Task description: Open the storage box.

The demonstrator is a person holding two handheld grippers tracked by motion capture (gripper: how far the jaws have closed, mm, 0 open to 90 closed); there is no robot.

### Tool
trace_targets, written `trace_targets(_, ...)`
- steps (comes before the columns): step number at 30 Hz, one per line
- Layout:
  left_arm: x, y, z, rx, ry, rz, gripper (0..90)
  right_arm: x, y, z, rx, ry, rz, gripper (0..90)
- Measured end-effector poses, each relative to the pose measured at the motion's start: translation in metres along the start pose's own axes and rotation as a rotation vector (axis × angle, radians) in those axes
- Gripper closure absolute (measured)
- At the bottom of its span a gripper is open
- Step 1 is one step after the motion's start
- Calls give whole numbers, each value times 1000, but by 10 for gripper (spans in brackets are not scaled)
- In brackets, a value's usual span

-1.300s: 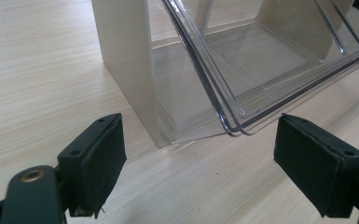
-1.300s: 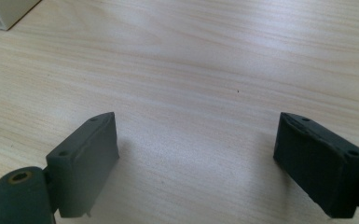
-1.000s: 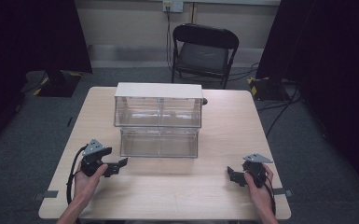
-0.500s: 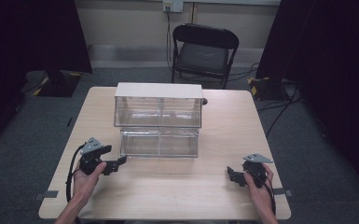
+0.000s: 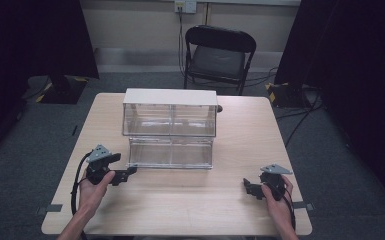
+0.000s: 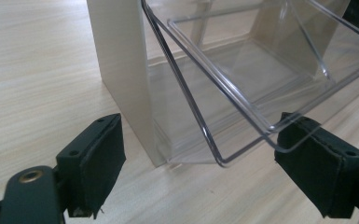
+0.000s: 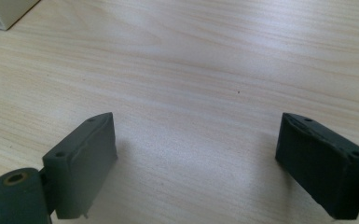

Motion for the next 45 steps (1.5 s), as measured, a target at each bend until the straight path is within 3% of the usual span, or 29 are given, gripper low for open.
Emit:
trace_targets(5,1,2,1,-13,-5,2,158,0,0,0,-1,0,0,114)
trace_targets(8,3,1,2,5,19,6,155,0,0,0,0,0,1,111)
trace_targets(18,7,-3,9,26,13,15,157,0,0,0,0,1,1,109)
trace_targets(37,16,-3,14,17,19,18,158,0,0,0,1,1,1,107)
trace_targets(45,15,-8,26,46,-2,12,149,0,0,0,-1,2,3,106)
Point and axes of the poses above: each handheld gripper's, and its own axes: x roughly forward along the jaws, z roughly out of its top, y roughly to its left, the point moved 2 cm from there along x, roughly forward along the jaws, and after that the axes turned 6 degrees about -x, right-handed, at the moved point
